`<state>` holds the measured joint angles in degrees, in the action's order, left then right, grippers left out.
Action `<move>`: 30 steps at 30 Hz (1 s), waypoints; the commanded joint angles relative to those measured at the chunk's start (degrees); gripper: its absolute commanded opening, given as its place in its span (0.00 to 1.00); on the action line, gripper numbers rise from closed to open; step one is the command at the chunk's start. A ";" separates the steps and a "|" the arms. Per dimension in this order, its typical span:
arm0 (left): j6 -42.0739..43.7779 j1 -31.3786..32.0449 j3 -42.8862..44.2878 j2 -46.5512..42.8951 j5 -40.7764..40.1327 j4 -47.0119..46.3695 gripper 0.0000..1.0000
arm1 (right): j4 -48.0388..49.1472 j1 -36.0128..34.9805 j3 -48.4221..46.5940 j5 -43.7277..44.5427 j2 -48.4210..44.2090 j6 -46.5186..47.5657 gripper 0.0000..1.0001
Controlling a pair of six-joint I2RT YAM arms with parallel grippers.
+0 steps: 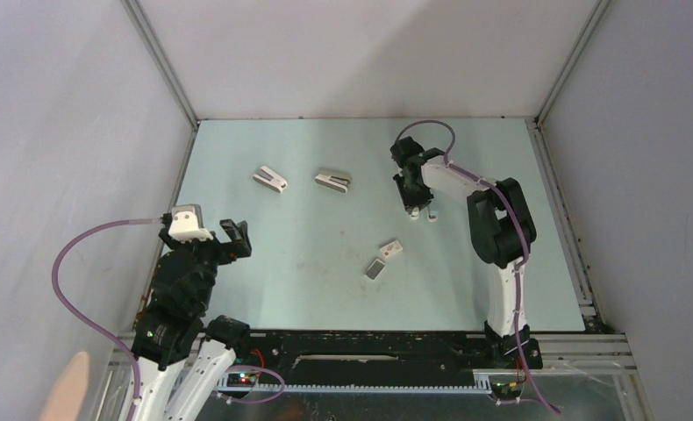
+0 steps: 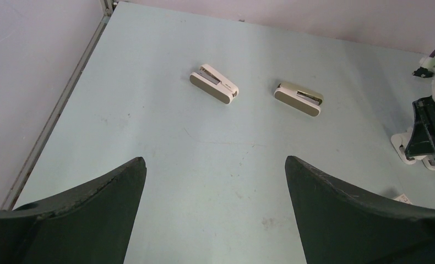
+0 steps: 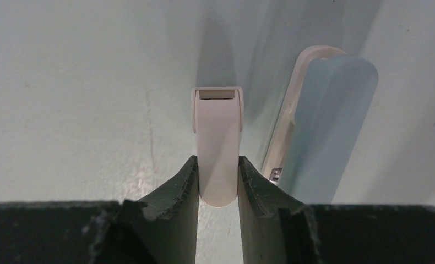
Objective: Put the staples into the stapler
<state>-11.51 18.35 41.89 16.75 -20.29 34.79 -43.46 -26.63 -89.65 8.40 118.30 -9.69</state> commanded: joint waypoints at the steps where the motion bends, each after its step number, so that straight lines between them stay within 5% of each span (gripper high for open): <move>1: 0.85 -0.67 -0.82 0.56 0.36 -2.02 1.00 | 2.18 1.41 -2.34 0.63 1.70 -2.07 0.25; 12: 0.70 -0.78 -0.81 0.13 -0.33 -2.08 1.00 | 8.13 1.49 4.21 -3.37 -13.80 -3.74 0.53; 17: 0.46 -0.75 -0.64 -0.79 -1.28 -2.13 1.00 | 11.81 1.78 9.80 -0.09 -27.25 -3.80 0.71; 24: -0.24 -0.77 2.49 -1.99 -4.23 -0.09 1.00 | 13.99 2.92 18.80 10.04 -49.61 -2.85 0.79; 26: -0.50 -0.75 4.06 -2.64 -5.35 0.95 1.00 | 14.46 3.14 21.82 13.21 -56.64 -2.71 0.98; 30: -0.26 -0.75 7.97 -4.20 -7.59 3.34 1.00 | 14.44 3.42 27.49 18.46 -69.65 -2.50 0.99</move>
<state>-11.75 18.06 44.91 14.48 -24.25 37.19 -30.22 -23.49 -66.65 18.87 57.69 -12.62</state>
